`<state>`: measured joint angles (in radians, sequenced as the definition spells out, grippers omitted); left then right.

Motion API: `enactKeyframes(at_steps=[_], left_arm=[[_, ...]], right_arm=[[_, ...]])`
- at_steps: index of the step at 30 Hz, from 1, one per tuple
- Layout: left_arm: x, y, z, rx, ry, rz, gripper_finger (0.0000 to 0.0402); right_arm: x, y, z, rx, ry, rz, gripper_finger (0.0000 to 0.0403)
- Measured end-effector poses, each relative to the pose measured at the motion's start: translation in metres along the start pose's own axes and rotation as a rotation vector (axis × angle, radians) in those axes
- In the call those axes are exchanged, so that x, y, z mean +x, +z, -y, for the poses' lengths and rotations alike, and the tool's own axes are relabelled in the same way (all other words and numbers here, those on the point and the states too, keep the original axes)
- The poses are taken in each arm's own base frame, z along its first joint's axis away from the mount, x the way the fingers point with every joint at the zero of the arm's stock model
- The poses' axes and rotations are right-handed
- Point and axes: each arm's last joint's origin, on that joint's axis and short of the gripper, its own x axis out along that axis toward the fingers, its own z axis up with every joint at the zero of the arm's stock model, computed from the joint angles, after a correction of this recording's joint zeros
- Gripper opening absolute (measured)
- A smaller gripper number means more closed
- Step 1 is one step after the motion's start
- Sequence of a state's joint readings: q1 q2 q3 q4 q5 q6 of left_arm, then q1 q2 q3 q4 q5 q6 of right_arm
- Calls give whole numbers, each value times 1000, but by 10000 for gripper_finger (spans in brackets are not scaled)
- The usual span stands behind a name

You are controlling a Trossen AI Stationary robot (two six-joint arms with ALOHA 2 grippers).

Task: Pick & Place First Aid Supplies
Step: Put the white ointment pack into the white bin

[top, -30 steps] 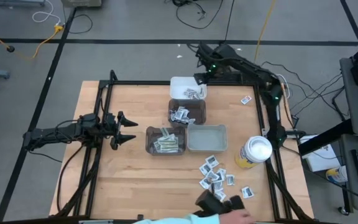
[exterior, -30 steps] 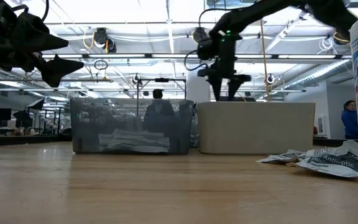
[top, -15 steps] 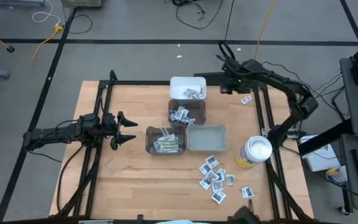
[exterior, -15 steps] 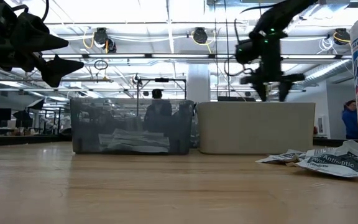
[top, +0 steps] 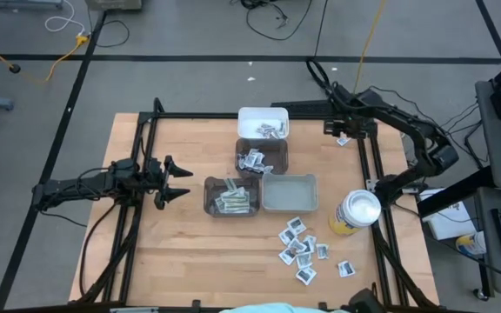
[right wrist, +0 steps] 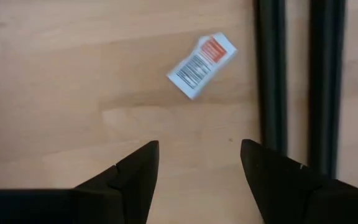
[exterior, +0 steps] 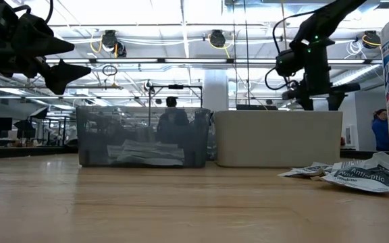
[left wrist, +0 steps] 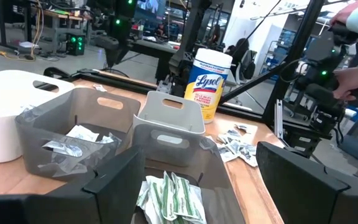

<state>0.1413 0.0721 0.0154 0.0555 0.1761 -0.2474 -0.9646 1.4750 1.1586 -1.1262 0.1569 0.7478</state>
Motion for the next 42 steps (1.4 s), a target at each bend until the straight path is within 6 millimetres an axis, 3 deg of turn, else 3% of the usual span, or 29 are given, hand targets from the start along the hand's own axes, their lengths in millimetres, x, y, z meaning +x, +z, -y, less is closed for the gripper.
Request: enactKeyframes(at_steps=[14, 27, 32, 40, 42], left_arm=[[0, 0, 0, 0, 1, 1, 310], [0, 0, 0, 0, 1, 0, 310], [0, 0, 0, 0, 8, 2, 310], [0, 1, -3, 0, 96, 24, 310], [0, 1, -3, 0, 97, 24, 310]], right_arm=[[44, 29, -10, 27, -26, -24, 221], [88, 42, -13, 63, -99, -124, 214], [98, 45, -14, 70, -71, -168, 170], [98, 45, -15, 58, -54, -168, 22], [98, 45, -16, 38, -51, -168, 8]])
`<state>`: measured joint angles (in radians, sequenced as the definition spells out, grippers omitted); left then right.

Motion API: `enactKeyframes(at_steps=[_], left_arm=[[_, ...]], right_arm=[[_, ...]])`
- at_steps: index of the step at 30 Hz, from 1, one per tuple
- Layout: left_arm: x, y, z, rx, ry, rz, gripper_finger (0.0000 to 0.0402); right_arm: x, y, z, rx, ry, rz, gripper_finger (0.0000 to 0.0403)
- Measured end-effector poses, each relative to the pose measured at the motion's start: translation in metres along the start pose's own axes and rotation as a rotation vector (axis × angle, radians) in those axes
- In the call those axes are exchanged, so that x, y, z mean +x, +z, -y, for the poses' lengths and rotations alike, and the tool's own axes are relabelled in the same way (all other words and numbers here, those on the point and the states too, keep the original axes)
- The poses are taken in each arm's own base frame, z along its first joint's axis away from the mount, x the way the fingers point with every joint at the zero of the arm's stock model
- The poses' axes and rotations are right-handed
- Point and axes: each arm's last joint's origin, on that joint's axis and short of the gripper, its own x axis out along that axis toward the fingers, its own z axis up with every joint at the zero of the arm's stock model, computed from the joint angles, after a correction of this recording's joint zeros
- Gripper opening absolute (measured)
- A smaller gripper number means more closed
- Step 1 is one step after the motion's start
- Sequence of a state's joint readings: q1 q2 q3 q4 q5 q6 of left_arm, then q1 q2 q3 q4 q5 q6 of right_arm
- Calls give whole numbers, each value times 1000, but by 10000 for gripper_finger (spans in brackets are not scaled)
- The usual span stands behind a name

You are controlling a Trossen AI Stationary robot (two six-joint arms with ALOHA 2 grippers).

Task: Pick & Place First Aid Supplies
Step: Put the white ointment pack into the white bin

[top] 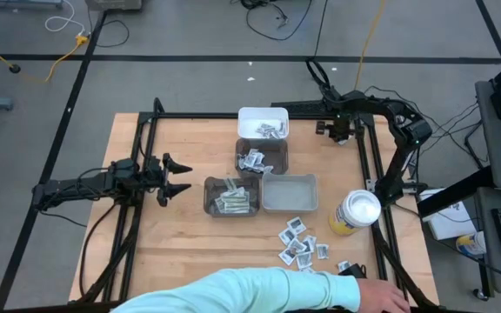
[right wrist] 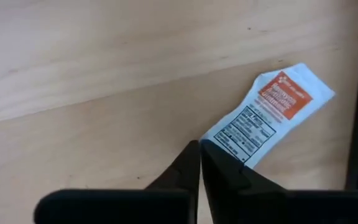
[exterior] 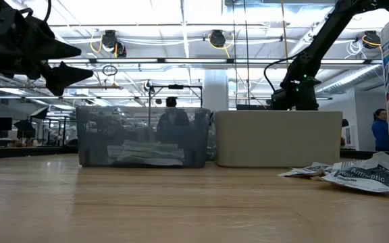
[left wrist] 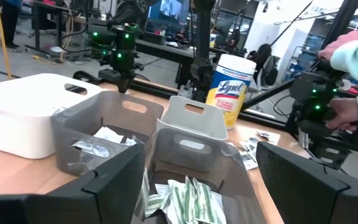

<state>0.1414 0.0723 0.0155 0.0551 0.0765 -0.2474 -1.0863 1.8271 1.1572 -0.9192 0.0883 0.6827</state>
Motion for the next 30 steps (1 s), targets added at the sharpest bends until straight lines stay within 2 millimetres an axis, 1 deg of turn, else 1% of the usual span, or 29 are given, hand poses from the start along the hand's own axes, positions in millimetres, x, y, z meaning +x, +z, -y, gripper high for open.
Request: enactKeyframes(at_steps=[8, 11, 20, 30], left_arm=[[0, 0, 0, 0, 1, 1, 310], [0, 0, 0, 0, 0, 1, 310], [0, 0, 0, 0, 1, 0, 310], [0, 0, 0, 0, 0, 0, 310]], right_arm=[[0, 0, 0, -40, -8, 1, 1], [-3, -2, 3, -48, -20, 7, 1], [-39, -13, 15, -33, 37, 81, 0], [-67, -25, 27, -24, 111, 124, 0]])
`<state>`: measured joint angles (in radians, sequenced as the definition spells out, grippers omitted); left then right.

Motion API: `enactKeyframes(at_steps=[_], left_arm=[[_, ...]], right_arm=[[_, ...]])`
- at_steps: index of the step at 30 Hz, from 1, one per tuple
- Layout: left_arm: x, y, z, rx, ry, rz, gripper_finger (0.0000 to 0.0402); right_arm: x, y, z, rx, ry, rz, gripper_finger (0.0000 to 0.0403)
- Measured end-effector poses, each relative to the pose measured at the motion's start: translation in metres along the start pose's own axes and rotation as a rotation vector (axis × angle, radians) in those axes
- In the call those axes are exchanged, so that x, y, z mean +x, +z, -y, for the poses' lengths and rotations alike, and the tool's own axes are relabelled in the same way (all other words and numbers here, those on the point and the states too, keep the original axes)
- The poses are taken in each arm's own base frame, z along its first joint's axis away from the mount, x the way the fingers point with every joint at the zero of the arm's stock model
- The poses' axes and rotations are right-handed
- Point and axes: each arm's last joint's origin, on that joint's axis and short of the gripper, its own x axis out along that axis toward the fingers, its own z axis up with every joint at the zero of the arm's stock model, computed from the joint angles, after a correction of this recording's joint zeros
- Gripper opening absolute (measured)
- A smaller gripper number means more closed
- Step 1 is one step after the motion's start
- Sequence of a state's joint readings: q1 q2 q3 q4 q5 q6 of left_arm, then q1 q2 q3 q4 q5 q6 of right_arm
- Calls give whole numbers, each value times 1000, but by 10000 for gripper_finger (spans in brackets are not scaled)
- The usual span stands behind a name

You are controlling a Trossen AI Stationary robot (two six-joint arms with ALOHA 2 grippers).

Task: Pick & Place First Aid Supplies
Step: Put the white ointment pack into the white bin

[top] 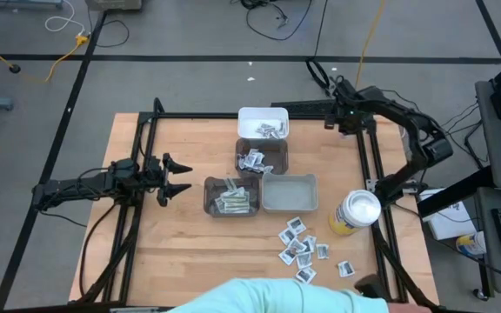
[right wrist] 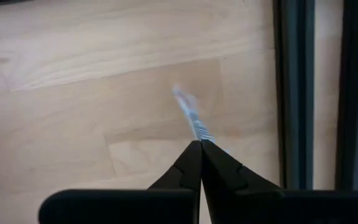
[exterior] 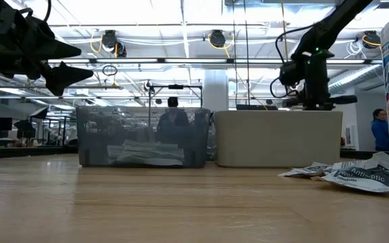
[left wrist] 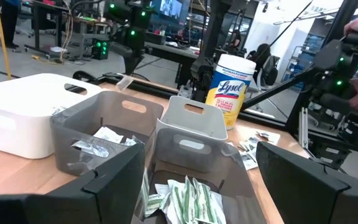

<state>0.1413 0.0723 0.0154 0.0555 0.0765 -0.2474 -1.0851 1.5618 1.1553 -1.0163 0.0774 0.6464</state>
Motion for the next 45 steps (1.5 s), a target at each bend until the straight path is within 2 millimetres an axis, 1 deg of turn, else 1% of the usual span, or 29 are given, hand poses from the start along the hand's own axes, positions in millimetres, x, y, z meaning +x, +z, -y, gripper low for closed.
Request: enactKeyframes(at_steps=[7, 16, 23, 27, 30, 38, 41, 43, 45], left_arm=[[0, 0, 0, 0, 0, 0, 310], [0, 0, 0, 0, 0, 0, 310], [0, 0, 0, 0, 0, 0, 310], [0, 0, 0, 0, 0, 0, 310], [0, 0, 0, 0, 0, 0, 310], [0, 0, 0, 0, 0, 0, 310], [0, 0, 0, 0, 0, 1, 310], [0, 0, 0, 0, 0, 0, 310], [0, 0, 0, 0, 0, 1, 310]], right_arm=[[-14, -1, 0, -11, 14, 16, 0], [-40, 9, -6, -62, 56, 80, 0], [-41, 7, -5, -87, -5, 88, 0], [-41, 7, -5, -41, 5, 82, 5], [-41, 6, -6, -34, 41, 55, 35], [-41, 6, -6, 33, 41, 56, 168], [-41, 6, -6, 43, 44, 60, 190], [-41, 7, -7, 54, 42, 73, 192], [-36, 7, -6, 69, 33, 88, 189]])
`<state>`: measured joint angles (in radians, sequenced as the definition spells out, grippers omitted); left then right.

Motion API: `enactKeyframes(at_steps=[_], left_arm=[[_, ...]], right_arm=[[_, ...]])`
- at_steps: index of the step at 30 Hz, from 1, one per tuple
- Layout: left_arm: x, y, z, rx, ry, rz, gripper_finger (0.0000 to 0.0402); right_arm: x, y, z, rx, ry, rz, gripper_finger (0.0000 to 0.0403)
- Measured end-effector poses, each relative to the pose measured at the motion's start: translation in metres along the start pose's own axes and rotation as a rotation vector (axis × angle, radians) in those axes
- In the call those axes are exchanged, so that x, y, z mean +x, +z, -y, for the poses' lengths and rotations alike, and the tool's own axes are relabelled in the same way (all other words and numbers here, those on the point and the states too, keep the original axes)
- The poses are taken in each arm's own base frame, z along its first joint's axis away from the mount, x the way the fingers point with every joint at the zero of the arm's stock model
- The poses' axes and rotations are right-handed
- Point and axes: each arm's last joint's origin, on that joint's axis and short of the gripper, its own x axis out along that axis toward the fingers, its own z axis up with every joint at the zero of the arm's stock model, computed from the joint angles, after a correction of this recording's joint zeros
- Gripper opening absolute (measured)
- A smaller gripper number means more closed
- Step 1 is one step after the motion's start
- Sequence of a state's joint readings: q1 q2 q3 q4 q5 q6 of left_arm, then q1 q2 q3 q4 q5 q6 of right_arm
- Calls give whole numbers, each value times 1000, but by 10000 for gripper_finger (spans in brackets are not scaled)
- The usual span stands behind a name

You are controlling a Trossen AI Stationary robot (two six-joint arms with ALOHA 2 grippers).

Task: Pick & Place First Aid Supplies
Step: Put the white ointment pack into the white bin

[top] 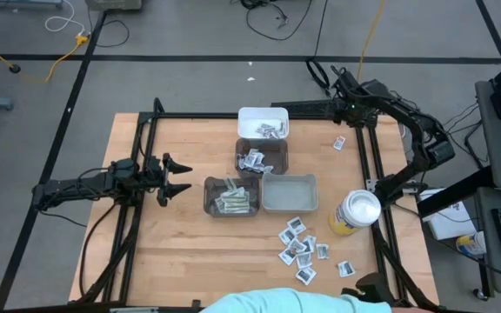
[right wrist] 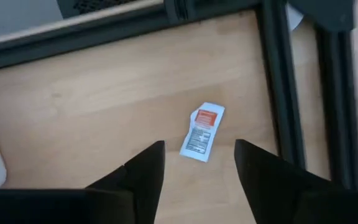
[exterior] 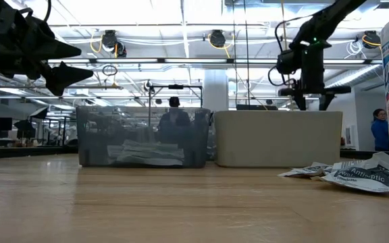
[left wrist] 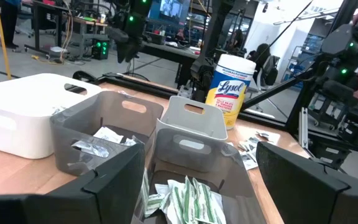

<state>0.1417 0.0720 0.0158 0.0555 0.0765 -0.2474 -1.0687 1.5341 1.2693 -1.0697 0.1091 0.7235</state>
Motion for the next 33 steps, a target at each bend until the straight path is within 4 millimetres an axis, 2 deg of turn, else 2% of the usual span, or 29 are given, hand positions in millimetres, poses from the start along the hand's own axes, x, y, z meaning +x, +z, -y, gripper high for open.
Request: enactKeyframes(at_steps=[7, 16, 28, 33], left_arm=[[0, 0, 0, 0, 0, 0, 310], [0, 0, 0, 0, 0, 0, 310], [0, 0, 0, 0, 0, 0, 310], [0, 0, 0, 0, 0, 0, 310]], right_arm=[[30, -13, 1, 33, -1, -12, 162], [69, -19, -13, 17, -43, -67, 146], [100, -13, -13, 65, -96, -143, 145], [106, -12, -12, 88, -111, -158, 142]])
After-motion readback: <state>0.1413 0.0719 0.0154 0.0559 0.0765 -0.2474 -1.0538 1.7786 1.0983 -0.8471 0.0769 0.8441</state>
